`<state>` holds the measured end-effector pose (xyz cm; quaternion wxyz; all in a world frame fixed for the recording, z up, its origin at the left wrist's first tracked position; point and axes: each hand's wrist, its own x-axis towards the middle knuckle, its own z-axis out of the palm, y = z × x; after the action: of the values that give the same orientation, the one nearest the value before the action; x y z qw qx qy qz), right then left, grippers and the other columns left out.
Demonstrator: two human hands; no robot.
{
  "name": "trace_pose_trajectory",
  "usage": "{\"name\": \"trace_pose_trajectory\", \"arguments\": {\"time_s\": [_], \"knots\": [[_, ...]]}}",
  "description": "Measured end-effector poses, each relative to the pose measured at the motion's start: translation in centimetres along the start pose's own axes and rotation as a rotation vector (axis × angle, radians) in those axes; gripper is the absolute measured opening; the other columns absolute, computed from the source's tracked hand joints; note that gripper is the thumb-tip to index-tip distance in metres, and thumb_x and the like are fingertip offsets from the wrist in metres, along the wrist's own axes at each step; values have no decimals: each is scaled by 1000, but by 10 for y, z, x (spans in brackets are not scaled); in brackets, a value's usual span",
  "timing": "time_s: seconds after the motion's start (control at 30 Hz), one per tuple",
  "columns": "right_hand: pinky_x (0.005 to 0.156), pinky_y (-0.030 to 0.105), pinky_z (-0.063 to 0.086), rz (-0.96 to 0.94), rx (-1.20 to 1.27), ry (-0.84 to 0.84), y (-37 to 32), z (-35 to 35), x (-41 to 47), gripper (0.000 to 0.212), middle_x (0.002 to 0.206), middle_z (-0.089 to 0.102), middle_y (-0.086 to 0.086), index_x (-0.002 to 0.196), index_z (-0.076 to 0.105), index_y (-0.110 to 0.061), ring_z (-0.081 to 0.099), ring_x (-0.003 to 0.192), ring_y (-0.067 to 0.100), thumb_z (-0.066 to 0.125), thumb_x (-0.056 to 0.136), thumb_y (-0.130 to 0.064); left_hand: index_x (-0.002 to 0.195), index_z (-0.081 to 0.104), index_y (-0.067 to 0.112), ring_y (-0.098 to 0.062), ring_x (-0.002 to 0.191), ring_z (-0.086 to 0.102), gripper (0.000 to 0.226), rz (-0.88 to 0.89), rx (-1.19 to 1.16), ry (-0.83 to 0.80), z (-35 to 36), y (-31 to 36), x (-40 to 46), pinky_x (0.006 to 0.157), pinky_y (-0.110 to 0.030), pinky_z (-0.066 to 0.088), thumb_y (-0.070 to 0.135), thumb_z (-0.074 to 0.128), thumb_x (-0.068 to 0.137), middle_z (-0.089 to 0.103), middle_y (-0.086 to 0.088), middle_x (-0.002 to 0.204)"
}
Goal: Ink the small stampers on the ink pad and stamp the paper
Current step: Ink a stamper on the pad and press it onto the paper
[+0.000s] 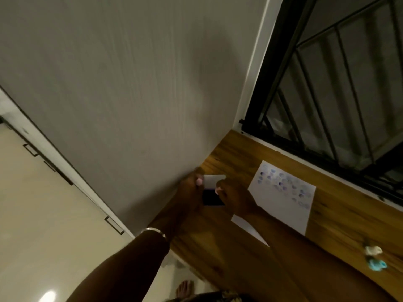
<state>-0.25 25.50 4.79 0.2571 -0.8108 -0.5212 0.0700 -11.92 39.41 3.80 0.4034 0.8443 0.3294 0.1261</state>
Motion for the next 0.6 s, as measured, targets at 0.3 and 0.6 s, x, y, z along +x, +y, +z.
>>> {"name": "trace_pose_trajectory", "arguments": {"time_s": [0.3,0.6], "knots": [[78,45,49,14,-23,-107,0,12,4,16,95,64,21,94,63,1,59,89,33,51,94,-9,100,60,9,-20,82,63,39,-96,-129,91,3,2,3,67,-22,42,43,40,96,64,-1,91],[79,49,48,119,58,-180,4,20,8,21,96,64,25,90,66,7,60,89,38,48,93,-4,87,59,7,-17,70,54,10,-66,-231,84,15,6,15,56,-19,36,15,64,90,61,-7,77]]}}
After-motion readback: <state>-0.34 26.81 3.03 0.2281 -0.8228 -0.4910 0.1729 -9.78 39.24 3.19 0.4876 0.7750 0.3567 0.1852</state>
